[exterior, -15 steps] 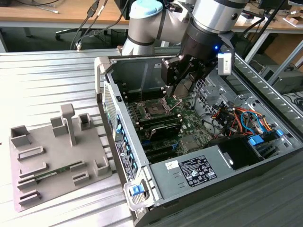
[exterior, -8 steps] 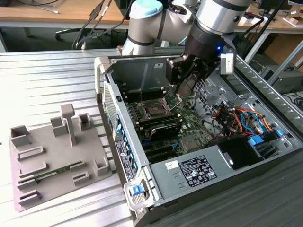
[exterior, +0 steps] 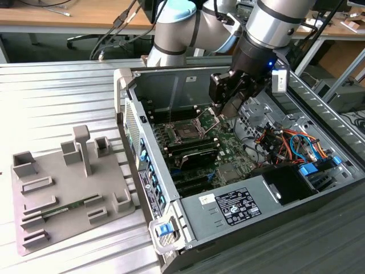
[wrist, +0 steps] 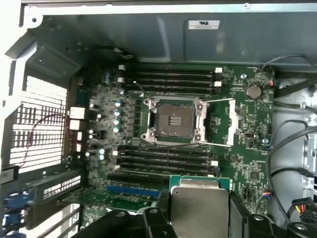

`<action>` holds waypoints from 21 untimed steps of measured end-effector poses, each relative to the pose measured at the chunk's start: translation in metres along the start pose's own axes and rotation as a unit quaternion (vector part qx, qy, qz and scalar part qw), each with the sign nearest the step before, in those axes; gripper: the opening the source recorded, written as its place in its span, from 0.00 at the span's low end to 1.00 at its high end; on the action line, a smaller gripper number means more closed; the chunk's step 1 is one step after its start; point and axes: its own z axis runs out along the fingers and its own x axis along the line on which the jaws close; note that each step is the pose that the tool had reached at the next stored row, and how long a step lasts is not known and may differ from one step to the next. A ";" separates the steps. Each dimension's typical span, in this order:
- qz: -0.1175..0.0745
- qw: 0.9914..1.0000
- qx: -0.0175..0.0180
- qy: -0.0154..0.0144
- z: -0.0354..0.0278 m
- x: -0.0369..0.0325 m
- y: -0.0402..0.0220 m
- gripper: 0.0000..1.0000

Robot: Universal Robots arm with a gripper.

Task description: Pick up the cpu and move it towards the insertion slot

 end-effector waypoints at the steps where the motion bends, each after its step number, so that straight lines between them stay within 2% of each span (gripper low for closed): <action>1: 0.001 1.000 0.000 0.000 0.0009 -0.0018 0.0003 0.55; 3: 0.003 1.000 0.000 0.000 0.0031 -0.0054 0.0015 0.55; 10: 0.008 1.000 -0.001 0.000 0.0081 -0.0094 0.0074 0.55; 14: 0.010 1.000 -0.002 -0.001 0.0117 -0.0111 0.0135 0.55; 21: 0.011 1.000 -0.003 -0.001 0.0167 -0.0129 0.0300 0.55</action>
